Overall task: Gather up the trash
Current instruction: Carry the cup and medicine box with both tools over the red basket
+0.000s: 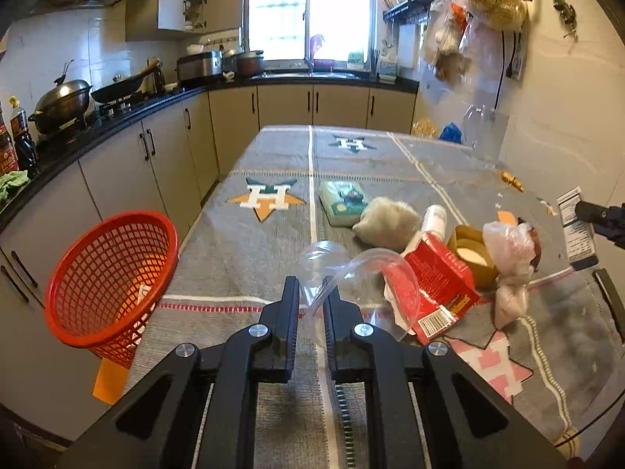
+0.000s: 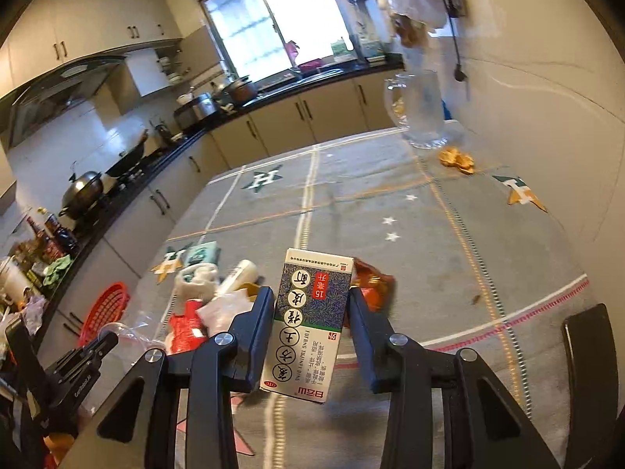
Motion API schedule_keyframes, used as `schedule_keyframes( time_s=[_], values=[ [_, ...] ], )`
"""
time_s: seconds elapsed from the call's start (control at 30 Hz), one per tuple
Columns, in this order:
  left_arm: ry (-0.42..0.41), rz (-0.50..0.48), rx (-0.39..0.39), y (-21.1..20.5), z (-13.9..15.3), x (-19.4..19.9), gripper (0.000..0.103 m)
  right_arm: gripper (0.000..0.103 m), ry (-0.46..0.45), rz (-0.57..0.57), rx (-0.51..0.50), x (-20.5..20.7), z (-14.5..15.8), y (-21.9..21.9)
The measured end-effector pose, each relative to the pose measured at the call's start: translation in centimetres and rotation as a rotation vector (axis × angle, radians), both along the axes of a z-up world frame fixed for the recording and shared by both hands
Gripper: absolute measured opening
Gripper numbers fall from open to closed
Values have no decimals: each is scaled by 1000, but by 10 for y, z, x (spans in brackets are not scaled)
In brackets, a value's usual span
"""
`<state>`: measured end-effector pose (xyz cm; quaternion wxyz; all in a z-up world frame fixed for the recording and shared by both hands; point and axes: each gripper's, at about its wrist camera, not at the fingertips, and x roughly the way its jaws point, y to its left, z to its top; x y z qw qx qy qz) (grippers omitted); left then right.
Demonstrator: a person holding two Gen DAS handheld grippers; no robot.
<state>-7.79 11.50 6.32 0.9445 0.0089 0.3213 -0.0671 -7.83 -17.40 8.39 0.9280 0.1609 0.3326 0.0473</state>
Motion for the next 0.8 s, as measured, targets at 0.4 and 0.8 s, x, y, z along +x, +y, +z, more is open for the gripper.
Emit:
schedule_keyframes(
  time_s=[0.4,0.8],
  values=[
    [-37,-2,-10,2,16,-9,11,41,-19,112,10,-2,7,31],
    [-57,41,-19,21,28,-14,11,41,-3,255,27,11,11,75]
  ],
)
